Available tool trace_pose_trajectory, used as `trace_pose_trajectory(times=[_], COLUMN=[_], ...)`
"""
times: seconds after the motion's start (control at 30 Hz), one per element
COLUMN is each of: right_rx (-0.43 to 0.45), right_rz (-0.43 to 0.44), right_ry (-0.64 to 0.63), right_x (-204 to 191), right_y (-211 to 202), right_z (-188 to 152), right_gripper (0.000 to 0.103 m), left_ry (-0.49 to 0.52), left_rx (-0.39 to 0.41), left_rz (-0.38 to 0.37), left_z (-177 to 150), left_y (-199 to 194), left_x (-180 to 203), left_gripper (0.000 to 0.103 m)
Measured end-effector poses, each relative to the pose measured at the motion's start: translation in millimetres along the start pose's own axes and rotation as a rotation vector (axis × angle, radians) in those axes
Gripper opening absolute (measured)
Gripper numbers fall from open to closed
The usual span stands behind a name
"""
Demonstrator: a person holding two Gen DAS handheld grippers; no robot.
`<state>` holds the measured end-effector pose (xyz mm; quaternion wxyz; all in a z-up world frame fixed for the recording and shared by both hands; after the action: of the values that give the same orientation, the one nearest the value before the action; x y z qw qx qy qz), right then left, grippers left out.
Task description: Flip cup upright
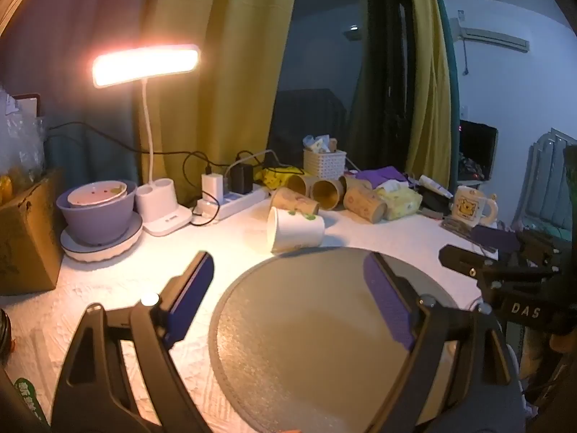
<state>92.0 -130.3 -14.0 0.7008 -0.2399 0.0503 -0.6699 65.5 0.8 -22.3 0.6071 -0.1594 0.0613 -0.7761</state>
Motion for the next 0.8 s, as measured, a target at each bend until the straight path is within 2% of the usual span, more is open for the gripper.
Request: trace_pose_trajectory(times=[0.8], right_rx=[-0.007], right_rz=[0.004], right_ry=[0.026], right_x=[1], right_y=[2], right_z=[-2], right_gripper=[0.068], left_ry=[0.021], left_rx=[-0.032], left_rz=[-0.015], left_z=[-4], left_y=[4], left_x=[11], left_gripper=[0.086])
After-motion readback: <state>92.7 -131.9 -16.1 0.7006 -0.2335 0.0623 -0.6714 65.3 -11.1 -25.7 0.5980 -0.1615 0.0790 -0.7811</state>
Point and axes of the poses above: each gripper's, at about its wrist camera, not at the fingertips, and y roughly the way its jaws point, x to its right, z to its top, the point moved 7 cm from there along y, roughly the way its jaws point, and after that the axes turned 15 degrees about -z, right-handed, at the moved point
